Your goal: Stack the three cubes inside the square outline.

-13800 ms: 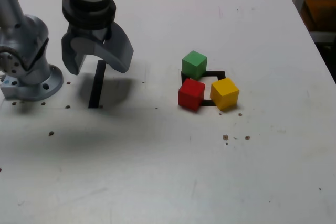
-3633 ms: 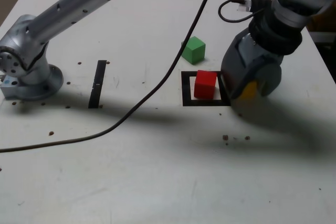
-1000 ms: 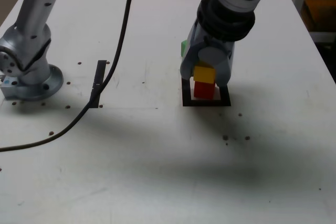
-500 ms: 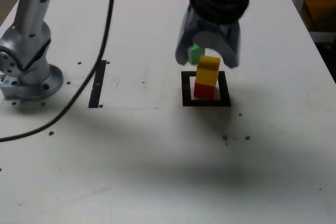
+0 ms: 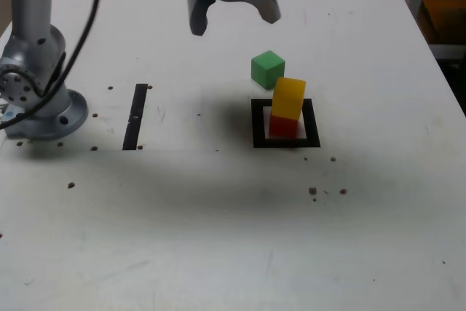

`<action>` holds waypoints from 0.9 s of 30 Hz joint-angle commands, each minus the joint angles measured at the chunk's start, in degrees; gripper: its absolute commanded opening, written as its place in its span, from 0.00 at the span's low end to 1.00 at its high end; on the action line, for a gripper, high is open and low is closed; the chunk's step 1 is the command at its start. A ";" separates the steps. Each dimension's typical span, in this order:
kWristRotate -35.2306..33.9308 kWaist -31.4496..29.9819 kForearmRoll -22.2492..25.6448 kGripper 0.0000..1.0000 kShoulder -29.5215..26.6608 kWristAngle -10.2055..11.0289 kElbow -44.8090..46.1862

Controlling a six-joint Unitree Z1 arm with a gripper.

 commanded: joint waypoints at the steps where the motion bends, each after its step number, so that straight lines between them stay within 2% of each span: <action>1: -0.36 1.08 -0.54 0.99 1.50 -1.47 0.67; 5: -2.70 2.72 -1.94 0.99 4.46 -4.47 0.19; 10: -7.67 2.33 -2.77 0.99 6.47 -5.33 -2.32; 12: -12.03 2.19 -2.81 0.99 7.86 -6.09 -3.72; 13: -16.67 2.18 -2.47 0.99 9.30 -6.57 -5.02; 15: -23.16 2.18 -1.63 0.99 11.22 -6.84 -6.67; 17: -26.68 2.14 -0.85 0.99 12.51 -6.79 -7.70; 24: -26.21 2.31 -1.98 0.99 12.86 -6.42 -6.92; 27: -24.96 3.52 -6.30 0.99 12.66 -7.58 -4.58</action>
